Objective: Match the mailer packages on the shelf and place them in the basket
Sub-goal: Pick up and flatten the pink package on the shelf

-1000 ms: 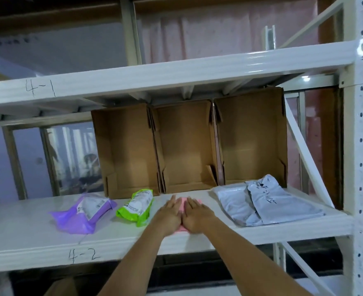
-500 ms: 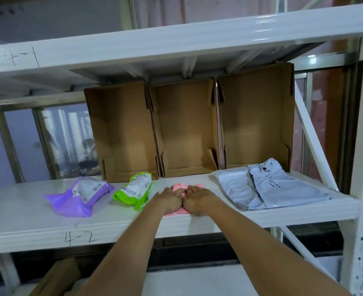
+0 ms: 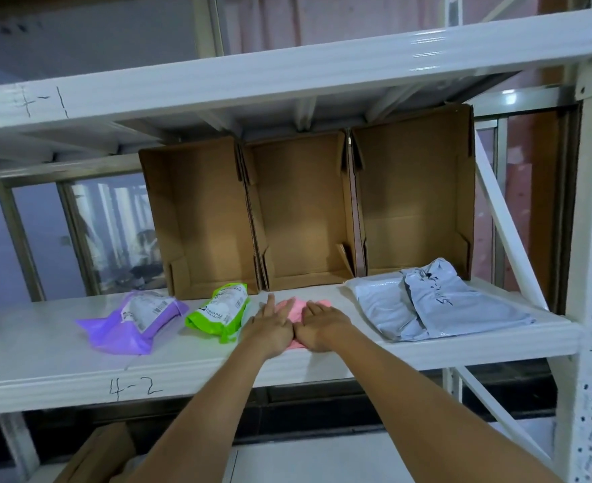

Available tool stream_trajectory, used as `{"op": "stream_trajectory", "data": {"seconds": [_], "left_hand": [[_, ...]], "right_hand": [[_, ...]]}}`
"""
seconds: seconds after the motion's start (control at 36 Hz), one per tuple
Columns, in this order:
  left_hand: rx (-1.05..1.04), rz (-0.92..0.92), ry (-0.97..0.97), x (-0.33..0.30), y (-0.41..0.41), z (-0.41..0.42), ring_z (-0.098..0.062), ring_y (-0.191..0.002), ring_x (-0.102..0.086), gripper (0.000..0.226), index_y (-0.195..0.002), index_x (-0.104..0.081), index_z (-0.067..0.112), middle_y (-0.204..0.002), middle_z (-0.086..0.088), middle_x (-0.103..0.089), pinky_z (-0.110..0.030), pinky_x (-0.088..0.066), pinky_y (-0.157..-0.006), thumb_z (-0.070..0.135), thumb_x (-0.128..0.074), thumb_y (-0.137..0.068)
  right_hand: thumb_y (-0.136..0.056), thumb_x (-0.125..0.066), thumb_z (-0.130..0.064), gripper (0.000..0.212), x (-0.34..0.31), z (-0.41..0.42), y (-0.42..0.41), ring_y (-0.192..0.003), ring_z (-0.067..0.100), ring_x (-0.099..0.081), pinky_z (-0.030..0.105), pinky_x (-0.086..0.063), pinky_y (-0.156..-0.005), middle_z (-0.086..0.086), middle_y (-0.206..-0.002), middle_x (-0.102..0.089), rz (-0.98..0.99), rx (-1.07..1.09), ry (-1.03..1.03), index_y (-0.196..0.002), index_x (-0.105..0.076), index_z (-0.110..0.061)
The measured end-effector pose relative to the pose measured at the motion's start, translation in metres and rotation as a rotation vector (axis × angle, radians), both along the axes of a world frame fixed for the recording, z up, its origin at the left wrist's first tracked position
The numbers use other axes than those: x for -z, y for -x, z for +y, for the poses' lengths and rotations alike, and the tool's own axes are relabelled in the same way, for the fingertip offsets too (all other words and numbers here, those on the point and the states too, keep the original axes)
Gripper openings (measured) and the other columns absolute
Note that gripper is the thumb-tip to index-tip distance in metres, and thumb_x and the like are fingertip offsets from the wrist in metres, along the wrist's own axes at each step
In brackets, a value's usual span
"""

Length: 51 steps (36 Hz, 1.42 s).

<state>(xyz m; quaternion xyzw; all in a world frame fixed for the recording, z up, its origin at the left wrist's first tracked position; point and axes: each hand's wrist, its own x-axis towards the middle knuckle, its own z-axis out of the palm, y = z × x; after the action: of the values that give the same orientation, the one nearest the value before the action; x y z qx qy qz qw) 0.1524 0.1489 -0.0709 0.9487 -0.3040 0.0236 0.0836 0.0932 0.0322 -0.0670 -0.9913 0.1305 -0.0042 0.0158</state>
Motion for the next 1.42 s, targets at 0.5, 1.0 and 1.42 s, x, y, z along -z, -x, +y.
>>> {"op": "stream_trajectory", "data": {"seconds": [0.5,1.0,1.42], "left_hand": [[-0.121,0.074,-0.139,-0.001,0.008,0.011,-0.022,-0.149,0.002,0.063,-0.154,0.002,0.012,-0.162,-0.004,0.005,-0.043,-0.004,-0.121,0.044,-0.008,-0.101],[-0.11,0.069,-0.157,-0.001,0.008,0.01,-0.024,-0.149,0.002,0.065,-0.154,0.002,0.011,-0.162,-0.007,0.005,-0.043,-0.005,-0.121,0.043,-0.017,-0.101],[0.077,-0.117,-0.005,-0.02,0.008,-0.027,-0.024,-0.145,-0.022,0.051,-0.147,-0.032,0.01,-0.158,-0.01,-0.022,-0.035,-0.021,-0.118,0.027,-0.035,-0.098]], "right_hand": [[-0.091,-0.028,-0.053,0.054,-0.01,0.013,0.014,-0.113,0.025,-0.053,0.041,-0.04,-0.099,0.009,-0.12,-0.058,-0.185,0.015,-0.027,-0.123,-0.053,-0.016],[-0.094,-0.028,-0.063,0.081,-0.005,0.009,0.026,-0.146,0.032,-0.019,0.044,-0.022,-0.118,0.015,-0.159,-0.019,0.009,-0.015,-0.063,-0.154,-0.017,-0.01],[-0.099,-0.003,-0.051,0.066,-0.001,-0.016,0.005,-0.147,0.024,-0.02,0.047,-0.015,-0.119,0.008,-0.159,-0.023,-0.178,0.022,-0.09,-0.152,-0.026,-0.018]]}}
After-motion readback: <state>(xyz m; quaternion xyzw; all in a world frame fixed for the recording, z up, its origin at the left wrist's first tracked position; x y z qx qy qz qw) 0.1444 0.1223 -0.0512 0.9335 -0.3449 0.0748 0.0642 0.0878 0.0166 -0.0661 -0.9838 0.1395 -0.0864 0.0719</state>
